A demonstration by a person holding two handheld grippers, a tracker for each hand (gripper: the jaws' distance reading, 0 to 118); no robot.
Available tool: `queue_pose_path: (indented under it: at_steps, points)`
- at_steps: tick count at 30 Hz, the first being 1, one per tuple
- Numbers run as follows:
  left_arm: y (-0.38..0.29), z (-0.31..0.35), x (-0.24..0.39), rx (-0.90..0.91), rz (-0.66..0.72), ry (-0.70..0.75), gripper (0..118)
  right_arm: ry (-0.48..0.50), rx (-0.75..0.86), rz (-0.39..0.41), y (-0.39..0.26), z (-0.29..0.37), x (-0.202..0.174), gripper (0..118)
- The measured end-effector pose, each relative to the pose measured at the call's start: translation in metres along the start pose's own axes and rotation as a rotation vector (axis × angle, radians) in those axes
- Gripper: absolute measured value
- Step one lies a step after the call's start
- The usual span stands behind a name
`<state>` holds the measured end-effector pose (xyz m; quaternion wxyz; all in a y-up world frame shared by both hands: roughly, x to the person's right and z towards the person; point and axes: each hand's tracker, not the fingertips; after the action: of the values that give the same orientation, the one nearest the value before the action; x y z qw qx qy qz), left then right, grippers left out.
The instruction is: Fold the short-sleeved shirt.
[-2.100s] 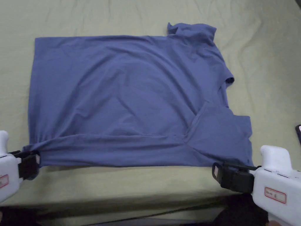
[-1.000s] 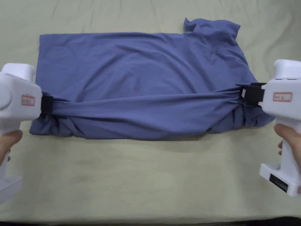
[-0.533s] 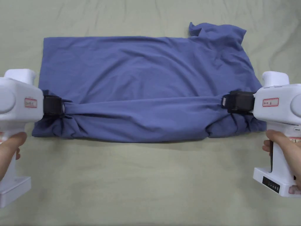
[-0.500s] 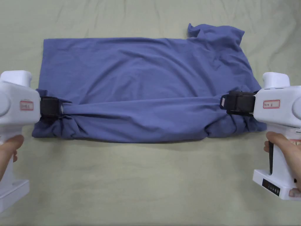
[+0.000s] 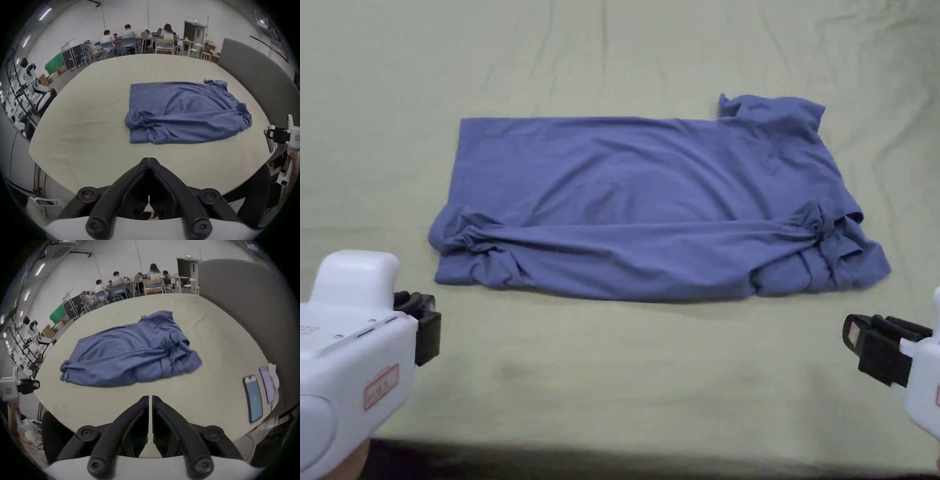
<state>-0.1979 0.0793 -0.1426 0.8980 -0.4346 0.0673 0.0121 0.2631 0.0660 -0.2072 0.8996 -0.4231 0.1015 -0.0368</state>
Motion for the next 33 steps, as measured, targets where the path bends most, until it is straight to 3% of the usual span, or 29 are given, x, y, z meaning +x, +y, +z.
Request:
queue_pose_path:
  at_steps: [9,10,11,12,13,17,20,21,23,24,30,31,32,33]
  points:
    - [0.026,-0.078,-0.005,-0.046,-0.037,0.007,0,0.007,-0.027,-0.022,0.003,-0.007,-0.007,6]
    - [0.033,-0.092,-0.009,-0.068,-0.023,0.005,9,0.015,-0.031,-0.02,0.005,-0.01,-0.008,6]
    - [0.038,-0.105,-0.014,-0.07,-0.005,-0.007,29,0.019,-0.036,-0.018,0.008,-0.014,-0.007,6]
    - [0.043,-0.121,-0.021,-0.088,0.03,-0.043,66,0.025,-0.041,-0.011,0.012,-0.018,-0.008,6]
    - [0.047,-0.14,-0.027,-0.131,0.076,-0.086,89,0.03,-0.048,-0.006,0.015,-0.023,-0.01,6]
    - [0.048,-0.185,-0.039,-0.212,0.132,-0.105,89,0.027,-0.076,0.029,0.028,-0.037,-0.021,6]
    - [0.046,-0.177,-0.038,-0.125,0.09,-0.111,88,0.029,-0.088,0.038,0.03,-0.046,-0.023,6]
    - [0.047,-0.173,-0.038,-0.112,0.07,-0.104,82,0.033,-0.091,0.038,0.031,-0.049,-0.025,6]
    - [0.05,-0.175,-0.045,-0.111,0.112,-0.192,7,0.047,-0.101,0.045,0.032,-0.054,-0.029,6]
    - [0.047,-0.173,-0.046,-0.123,0.174,-0.162,6,0.048,-0.106,0.049,0.032,-0.058,-0.031,6]
    - [0.057,-0.155,-0.036,-0.123,0.088,-0.119,6,0.031,-0.096,0.062,0.041,-0.068,-0.023,6]
    - [0.058,-0.15,-0.036,-0.115,0.085,-0.115,6,-0.013,-0.095,0.078,0.045,-0.071,-0.015,16]
    - [0.06,-0.145,-0.035,-0.107,0.081,-0.117,6,-0.055,-0.1,0.089,0.05,-0.075,-0.008,52]
    - [0.062,-0.144,-0.036,-0.103,0.084,-0.118,6,-0.076,-0.118,0.084,0.055,-0.084,0.002,104]
